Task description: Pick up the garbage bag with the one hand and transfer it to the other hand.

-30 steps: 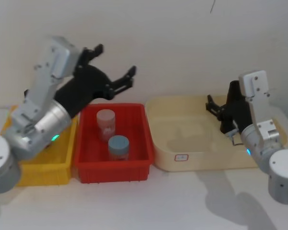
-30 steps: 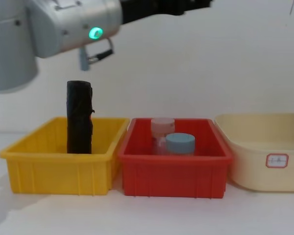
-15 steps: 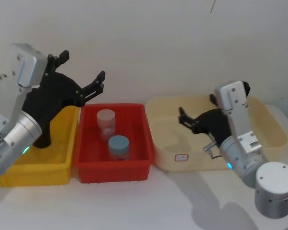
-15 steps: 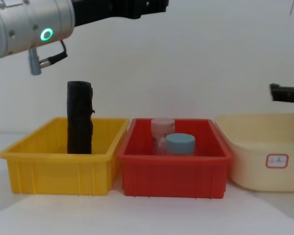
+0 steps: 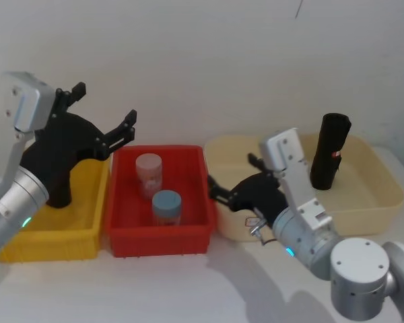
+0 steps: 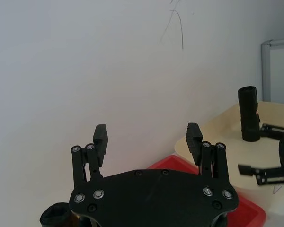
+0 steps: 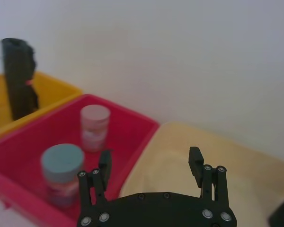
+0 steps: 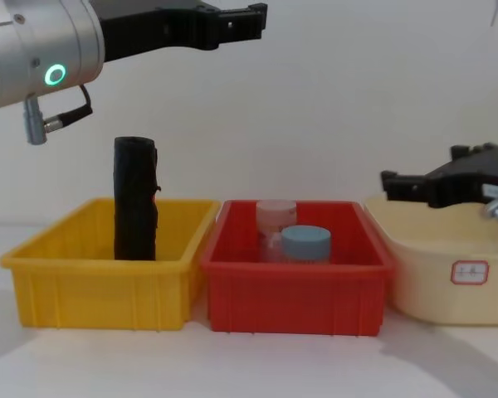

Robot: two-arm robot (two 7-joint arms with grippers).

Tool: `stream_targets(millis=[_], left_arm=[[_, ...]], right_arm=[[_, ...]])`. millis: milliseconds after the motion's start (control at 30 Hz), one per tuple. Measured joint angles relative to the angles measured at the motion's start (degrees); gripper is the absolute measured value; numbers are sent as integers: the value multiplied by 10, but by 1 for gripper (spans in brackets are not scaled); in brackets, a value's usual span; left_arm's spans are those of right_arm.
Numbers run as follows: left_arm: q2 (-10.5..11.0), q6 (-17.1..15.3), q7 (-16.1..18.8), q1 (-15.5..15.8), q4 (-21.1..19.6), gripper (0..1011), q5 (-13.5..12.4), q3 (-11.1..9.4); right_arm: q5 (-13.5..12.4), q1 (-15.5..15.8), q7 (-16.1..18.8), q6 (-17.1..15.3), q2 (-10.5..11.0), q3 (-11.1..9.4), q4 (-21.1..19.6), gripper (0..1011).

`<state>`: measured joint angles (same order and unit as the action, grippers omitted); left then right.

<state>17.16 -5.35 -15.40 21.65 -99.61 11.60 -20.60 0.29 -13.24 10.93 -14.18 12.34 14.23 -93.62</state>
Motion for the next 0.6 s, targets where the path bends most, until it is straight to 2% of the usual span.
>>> stream_targets(millis=[333,600], left_arm=[[2,-4,1,-6,-4,1000,1,3],[3,-5,2,-8,-6,1001,1,4]], right_arm=[[-17,-5,36,-25,-11,20,9,1000],[-43,-12,67,-53,-20,31,17,1000]])
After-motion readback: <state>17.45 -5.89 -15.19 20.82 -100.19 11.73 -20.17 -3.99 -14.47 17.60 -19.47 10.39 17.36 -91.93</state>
